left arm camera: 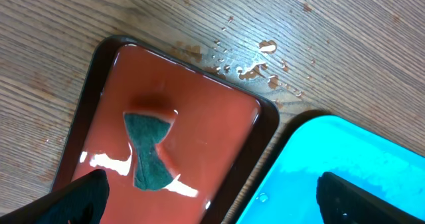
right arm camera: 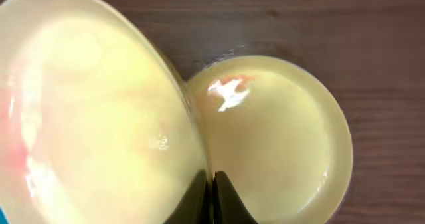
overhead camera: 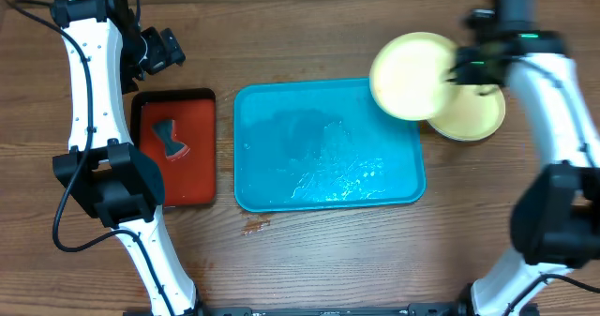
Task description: Clean dirty plates on tray and stack at the side
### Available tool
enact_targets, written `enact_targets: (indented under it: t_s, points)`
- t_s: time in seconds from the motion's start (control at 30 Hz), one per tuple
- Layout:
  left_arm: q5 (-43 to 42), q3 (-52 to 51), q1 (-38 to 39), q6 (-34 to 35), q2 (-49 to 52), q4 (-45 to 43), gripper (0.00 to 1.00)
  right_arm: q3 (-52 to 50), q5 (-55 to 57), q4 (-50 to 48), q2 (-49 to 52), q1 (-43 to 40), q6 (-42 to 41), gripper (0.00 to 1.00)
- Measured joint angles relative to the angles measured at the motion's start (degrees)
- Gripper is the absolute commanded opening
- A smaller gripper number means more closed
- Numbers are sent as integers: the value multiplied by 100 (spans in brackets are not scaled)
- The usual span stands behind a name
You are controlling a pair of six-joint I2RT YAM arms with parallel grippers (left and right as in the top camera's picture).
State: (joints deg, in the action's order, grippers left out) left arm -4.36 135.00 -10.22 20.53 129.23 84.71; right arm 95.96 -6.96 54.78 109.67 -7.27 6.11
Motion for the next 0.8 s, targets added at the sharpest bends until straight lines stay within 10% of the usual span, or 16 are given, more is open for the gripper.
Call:
enact_targets:
  t_s: [0.43, 0.57, 0.8]
  points:
    - [0, 0, 0, 0, 0, 0, 100, -474, -839, -31, 448, -1858, -1093, 5]
    - [0, 0, 0, 0, 0, 0, 100, -654, -671, -310, 538, -1845, -1311, 39]
    - [2, 0, 0, 0, 0, 0, 100, -730, -693, -262, 603, -1808, -1379, 58]
